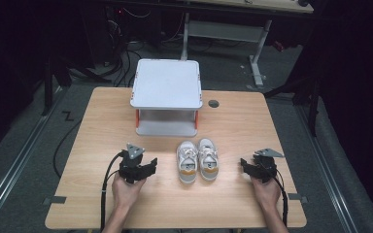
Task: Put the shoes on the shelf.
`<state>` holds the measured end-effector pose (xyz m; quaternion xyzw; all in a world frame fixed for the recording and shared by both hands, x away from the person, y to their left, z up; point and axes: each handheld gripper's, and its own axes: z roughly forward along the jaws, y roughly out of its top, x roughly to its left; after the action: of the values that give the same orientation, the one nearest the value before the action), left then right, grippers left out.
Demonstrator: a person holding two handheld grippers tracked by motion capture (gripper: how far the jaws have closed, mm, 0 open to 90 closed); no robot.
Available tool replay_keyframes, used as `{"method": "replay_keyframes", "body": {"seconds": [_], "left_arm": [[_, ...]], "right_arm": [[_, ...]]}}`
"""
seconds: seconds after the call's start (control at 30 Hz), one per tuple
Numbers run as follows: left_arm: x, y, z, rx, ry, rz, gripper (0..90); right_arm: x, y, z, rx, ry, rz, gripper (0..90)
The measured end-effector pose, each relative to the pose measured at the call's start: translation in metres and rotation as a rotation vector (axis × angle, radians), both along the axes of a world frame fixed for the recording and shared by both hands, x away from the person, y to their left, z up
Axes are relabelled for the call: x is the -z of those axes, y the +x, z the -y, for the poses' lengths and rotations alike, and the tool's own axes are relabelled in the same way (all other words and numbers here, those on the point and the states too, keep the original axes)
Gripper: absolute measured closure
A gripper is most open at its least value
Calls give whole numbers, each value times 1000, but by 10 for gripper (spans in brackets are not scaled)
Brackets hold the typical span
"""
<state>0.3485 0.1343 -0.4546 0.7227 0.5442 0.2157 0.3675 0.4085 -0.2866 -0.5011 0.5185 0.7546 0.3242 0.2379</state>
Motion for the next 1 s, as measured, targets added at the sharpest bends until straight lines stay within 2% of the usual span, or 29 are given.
{"method": "replay_keyframes", "body": {"seconds": [0.13,0.33,0.37,0.43,0.63,0.8,1.0], "left_arm": [[-9,-3,16,48,-30,-16,418],[-17,-6,47,136,-19,-17,411],[-19,-7,57,155,-11,-13,404],[-20,-7,61,162,-11,-14,404],[-20,-6,92,210,-9,-29,403],[-18,-4,106,205,-5,-44,410],[-14,7,119,170,-6,-98,472]], "right_arm": [[0,0,0,1,1,-1,408],[0,0,0,1,2,-2,408],[0,0,0,1,1,-2,408],[0,0,0,1,1,-2,408],[0,0,0,-1,4,-2,408],[0,0,0,-9,2,-3,409],[0,-1,0,-12,2,-3,410]]}}
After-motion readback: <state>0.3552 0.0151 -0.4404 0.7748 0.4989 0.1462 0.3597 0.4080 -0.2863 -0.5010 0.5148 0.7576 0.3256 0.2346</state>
